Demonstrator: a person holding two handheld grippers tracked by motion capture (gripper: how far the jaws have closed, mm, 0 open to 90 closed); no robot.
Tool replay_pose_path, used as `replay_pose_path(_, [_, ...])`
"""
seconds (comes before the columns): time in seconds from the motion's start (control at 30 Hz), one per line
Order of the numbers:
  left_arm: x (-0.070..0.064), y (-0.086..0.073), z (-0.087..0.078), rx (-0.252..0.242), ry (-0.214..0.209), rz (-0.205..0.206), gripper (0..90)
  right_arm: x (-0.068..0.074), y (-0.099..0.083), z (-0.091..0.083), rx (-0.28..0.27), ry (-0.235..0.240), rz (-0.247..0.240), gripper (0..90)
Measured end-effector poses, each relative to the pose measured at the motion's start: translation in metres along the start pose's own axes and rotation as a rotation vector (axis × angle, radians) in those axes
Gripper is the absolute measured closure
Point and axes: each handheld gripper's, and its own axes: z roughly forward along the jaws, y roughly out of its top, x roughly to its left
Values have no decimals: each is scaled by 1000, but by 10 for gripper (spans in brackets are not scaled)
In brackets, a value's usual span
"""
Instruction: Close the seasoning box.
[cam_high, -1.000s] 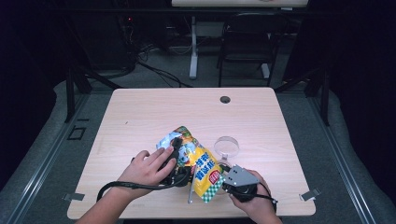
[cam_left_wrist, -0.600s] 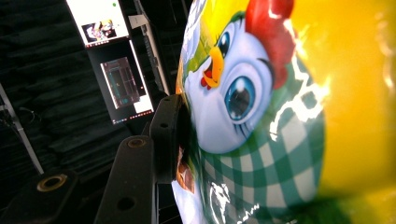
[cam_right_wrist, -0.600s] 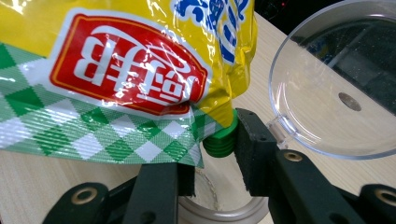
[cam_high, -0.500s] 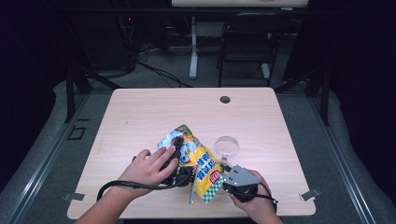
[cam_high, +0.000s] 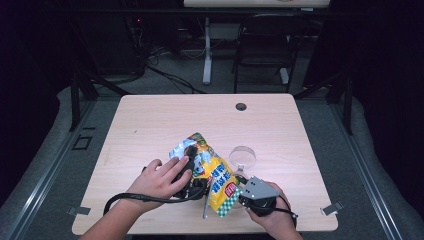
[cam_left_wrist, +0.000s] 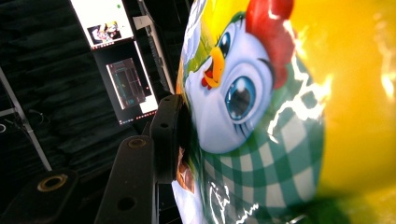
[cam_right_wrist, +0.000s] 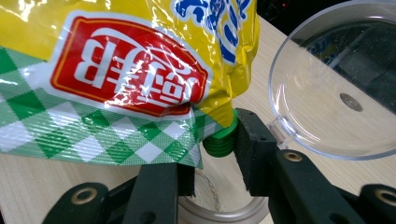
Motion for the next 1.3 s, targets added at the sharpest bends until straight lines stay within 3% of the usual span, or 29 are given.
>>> replay_pose_path(0.17, [1, 1, 0, -3, 11, 7, 598, -1, 0, 0, -8, 7, 19, 703])
replay_pose_path(0.47, [5, 2, -2, 2, 13, 40, 599, 2, -1, 0, -4, -28, -29, 700])
replay_pose_path(0.93, [8, 4, -3, 0, 31, 79, 601, 3, -1, 2, 2, -24, -36, 699])
replay_pose_path(1.3, [10, 4, -4, 1, 17, 102, 606, 5, -1, 2, 7, -23, -41, 700])
